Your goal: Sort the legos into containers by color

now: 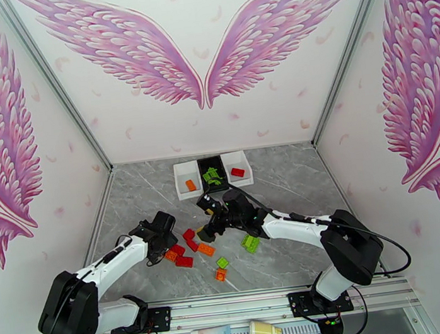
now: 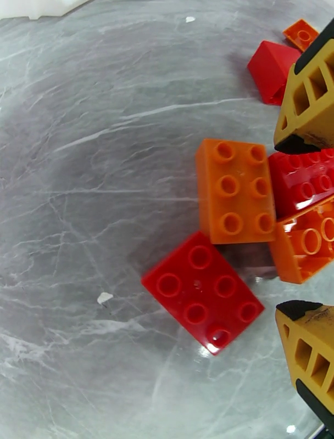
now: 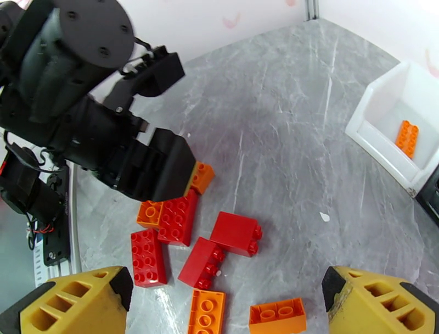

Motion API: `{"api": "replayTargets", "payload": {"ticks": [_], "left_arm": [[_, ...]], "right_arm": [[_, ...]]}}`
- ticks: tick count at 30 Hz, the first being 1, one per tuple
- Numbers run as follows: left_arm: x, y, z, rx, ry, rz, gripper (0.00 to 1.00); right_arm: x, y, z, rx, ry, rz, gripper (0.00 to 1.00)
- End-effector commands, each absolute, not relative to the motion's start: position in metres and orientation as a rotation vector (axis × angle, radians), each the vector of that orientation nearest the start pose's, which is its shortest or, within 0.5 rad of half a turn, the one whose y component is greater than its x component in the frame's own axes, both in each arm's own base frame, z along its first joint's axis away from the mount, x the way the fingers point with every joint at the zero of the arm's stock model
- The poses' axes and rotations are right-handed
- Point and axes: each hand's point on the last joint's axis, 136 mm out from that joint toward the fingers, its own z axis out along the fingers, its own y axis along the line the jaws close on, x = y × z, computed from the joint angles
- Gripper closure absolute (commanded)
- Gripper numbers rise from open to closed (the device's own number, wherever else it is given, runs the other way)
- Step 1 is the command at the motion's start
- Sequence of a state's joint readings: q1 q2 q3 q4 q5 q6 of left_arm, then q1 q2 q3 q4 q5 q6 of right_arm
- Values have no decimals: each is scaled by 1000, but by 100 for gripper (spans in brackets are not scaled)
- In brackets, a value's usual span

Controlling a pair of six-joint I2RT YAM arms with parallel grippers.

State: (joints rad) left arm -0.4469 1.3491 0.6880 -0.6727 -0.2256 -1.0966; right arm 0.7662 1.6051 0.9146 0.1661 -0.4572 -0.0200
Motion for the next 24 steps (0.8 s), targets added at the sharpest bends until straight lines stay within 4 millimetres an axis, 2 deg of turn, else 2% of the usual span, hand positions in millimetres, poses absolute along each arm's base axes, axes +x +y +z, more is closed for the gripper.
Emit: {"api": "replayTargets", "payload": {"ticks": [1, 8, 12, 16, 20, 24], "left_arm": [[258, -79, 37, -849, 2670, -13, 25], [272, -85, 39, -805, 2689, -11, 26], [279, -84, 44, -815, 2661, -24, 26], [290, -93, 53, -831, 2640, -79, 26], [293, -92, 55, -906, 2612, -63, 25], [294, -88, 48, -988, 2591, -50, 25]], "right_arm": [[269, 376, 153, -1122, 1848, 985, 3], [270, 384, 154, -1137, 1842, 1012, 3], [273, 386, 155, -1123, 1842, 1030, 3], [272, 388, 154, -1127, 1846, 1045, 3], [273, 385, 152, -1120, 1856, 1045, 2], [276, 382, 150, -1112, 1865, 1042, 2]]}}
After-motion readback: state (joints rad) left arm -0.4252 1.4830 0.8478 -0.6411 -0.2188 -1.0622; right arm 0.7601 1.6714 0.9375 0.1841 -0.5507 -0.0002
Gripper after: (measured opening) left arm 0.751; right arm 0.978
